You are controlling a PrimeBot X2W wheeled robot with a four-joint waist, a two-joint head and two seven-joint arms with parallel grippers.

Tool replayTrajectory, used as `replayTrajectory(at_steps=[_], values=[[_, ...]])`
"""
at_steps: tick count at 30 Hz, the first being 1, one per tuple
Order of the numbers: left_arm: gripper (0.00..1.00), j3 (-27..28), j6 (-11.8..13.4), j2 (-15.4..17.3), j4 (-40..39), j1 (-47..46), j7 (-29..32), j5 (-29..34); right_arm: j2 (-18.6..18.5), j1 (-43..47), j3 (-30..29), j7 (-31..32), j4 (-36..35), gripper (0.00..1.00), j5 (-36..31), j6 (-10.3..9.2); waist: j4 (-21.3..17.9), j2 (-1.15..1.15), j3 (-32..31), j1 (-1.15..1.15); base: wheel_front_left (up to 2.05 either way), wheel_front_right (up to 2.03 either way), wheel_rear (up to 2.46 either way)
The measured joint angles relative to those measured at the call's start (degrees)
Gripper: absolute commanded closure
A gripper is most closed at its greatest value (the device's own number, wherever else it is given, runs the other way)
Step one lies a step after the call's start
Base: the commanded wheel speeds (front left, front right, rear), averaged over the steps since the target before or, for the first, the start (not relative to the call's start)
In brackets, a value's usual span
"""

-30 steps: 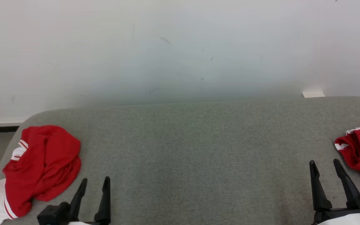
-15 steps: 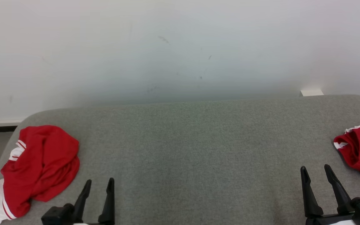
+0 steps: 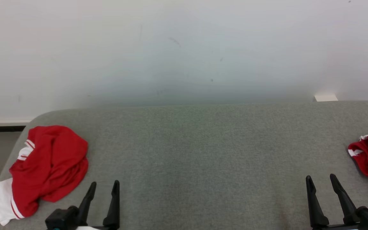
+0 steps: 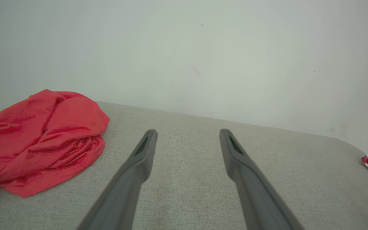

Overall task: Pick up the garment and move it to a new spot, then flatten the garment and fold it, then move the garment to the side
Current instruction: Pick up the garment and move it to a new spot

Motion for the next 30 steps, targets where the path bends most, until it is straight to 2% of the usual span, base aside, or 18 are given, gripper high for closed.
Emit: replayTrajectory(at_steps=[6, 24, 30], values=[[0.00, 0.24, 0.00, 0.00, 0.20, -0.69, 0.01, 0.65, -0.02, 0.63, -0.12, -0.01, 0.54, 0.00, 0.19, 0.00, 3.41, 0.00, -0.20, 0.00, 0.00, 0.00, 0.00], [0.00, 3.43, 0.00, 1.27, 1.42, -1.19, 0.01, 1.37, 1.66, -1.43, 4.02, -0.01, 1.90, 0.00, 1.20, 0.00, 21.26, 0.00, 0.62, 0.00, 0.00, 0.00, 0.00], [0.00, 4.55, 0.00, 1.21, 1.69, -1.62, 0.01, 1.34, 1.82, -2.19, 4.25, -0.01, 2.35, 0.00, 1.12, 0.00, 24.10, 0.00, 1.62, 0.00, 0.00, 0.00, 0.00]])
